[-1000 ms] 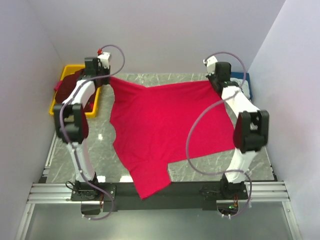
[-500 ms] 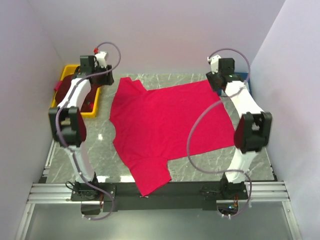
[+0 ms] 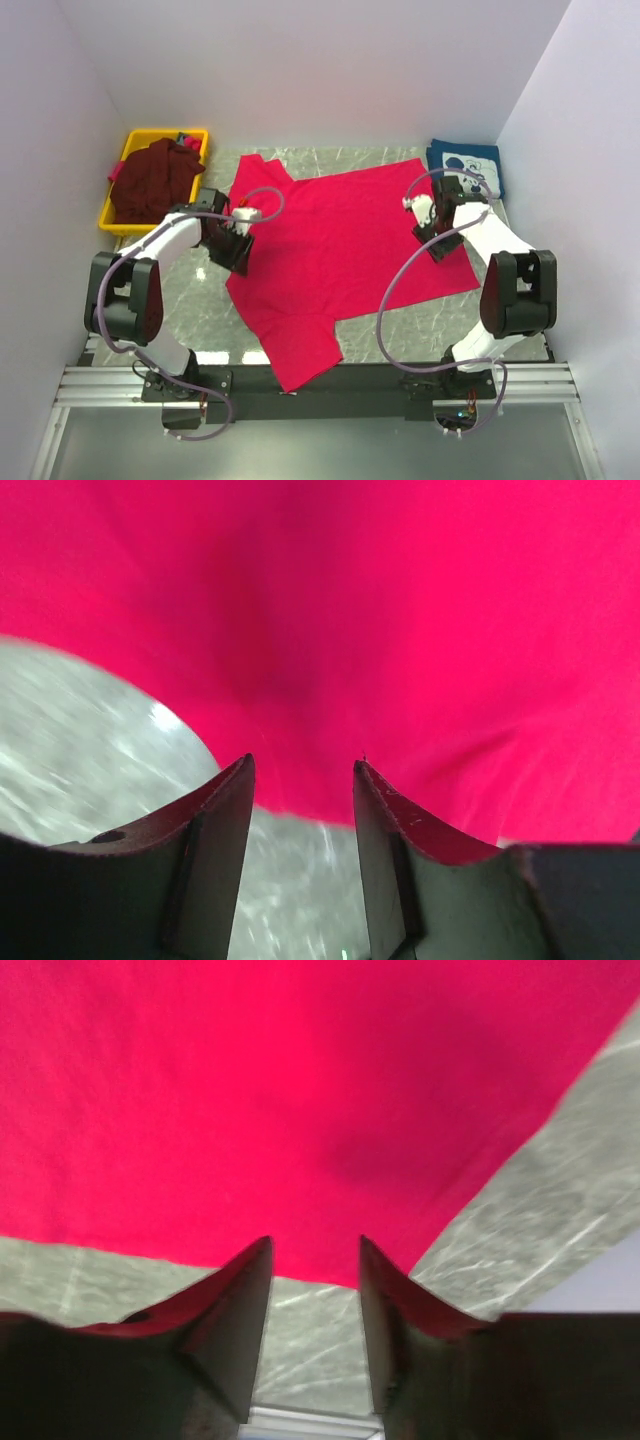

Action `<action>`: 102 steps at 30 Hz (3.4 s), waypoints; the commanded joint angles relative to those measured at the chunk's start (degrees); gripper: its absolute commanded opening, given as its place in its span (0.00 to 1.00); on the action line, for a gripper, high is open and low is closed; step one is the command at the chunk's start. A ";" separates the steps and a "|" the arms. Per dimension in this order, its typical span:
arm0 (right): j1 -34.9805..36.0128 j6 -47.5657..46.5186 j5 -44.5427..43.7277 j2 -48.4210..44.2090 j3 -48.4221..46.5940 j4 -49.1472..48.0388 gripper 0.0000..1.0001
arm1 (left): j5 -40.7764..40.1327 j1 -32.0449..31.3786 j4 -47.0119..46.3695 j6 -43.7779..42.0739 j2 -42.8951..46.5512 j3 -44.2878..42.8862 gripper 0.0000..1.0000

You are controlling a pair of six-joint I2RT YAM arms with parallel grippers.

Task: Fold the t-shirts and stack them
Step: Flatten the tshirt out, then fold the tshirt

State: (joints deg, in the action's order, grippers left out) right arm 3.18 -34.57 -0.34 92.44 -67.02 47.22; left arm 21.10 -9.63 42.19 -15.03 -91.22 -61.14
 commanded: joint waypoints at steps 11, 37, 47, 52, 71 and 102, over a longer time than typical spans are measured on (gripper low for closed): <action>-0.46 -4.55 -9.85 5.73 13.93 -11.36 0.27 | -12.14 1.19 -2.11 -5.01 -2.11 9.63 0.45; 2.62 -2.17 5.62 -10.71 9.19 9.30 0.29 | -5.10 -2.63 8.26 -16.27 15.70 6.81 0.46; 2.44 -1.99 -1.85 -1.75 13.49 1.12 0.21 | -16.96 -13.57 -0.71 -13.18 8.08 14.20 0.34; 2.53 -2.70 -4.14 1.07 17.53 -1.51 0.20 | -20.92 -14.10 -1.24 -15.47 5.97 19.56 0.31; 5.08 -2.00 5.08 -12.29 13.07 11.66 0.23 | -9.43 -14.36 17.05 -24.09 20.47 10.08 0.44; 3.76 -1.55 0.43 -5.17 9.98 9.64 0.22 | -12.59 -49.87 13.15 -30.22 21.87 20.29 0.38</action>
State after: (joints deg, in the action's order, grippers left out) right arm 7.46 -35.20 0.89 88.47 -55.20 55.77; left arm 1.74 -59.20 46.81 -38.09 -72.36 -38.02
